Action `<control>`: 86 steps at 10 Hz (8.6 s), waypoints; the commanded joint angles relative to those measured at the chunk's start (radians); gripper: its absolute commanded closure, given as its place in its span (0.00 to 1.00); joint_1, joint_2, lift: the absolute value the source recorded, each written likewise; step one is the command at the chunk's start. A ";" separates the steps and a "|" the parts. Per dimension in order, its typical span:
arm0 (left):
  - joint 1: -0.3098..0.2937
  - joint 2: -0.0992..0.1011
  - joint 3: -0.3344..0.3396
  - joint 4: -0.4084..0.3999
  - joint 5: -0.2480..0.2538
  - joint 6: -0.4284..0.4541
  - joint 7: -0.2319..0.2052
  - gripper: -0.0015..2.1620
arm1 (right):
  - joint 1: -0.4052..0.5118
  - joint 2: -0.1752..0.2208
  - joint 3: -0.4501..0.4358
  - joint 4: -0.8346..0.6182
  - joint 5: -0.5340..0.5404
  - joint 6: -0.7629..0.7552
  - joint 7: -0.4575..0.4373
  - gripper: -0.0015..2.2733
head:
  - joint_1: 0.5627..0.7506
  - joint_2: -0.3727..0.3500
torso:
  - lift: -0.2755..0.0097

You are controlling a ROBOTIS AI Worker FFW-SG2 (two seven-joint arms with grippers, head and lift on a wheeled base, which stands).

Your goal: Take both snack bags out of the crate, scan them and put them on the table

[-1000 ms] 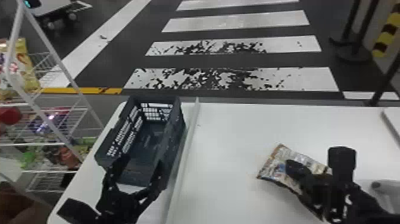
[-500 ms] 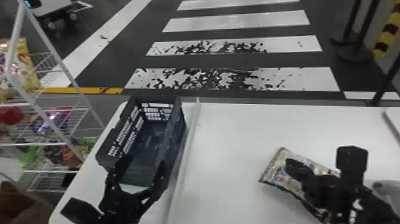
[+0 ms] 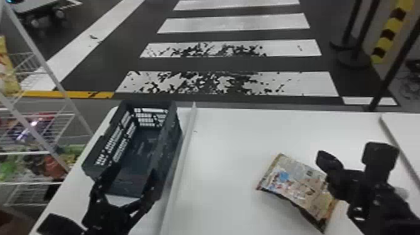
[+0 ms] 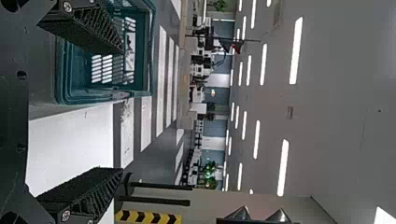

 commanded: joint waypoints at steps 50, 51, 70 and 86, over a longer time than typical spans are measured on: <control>-0.018 -0.013 -0.021 0.032 -0.006 0.009 -0.001 0.05 | 0.170 0.000 -0.112 -0.342 0.257 0.547 -0.001 0.05 | 0.70 0.44 | 0.64; -0.020 -0.013 -0.021 0.032 -0.006 0.009 -0.001 0.05 | 0.159 -0.006 -0.123 -0.319 0.262 0.547 -0.001 0.07 | 0.70 0.44 | 0.64; -0.017 -0.013 -0.031 0.027 -0.011 0.009 -0.003 0.05 | 0.294 0.001 0.083 -0.704 0.234 0.894 -0.023 0.99 | 0.70 0.56 | 0.64; -0.021 -0.014 -0.034 0.035 -0.014 0.009 -0.004 0.05 | 0.252 0.001 0.212 -0.688 0.242 0.931 -0.026 0.99 | 0.70 0.79 | 0.64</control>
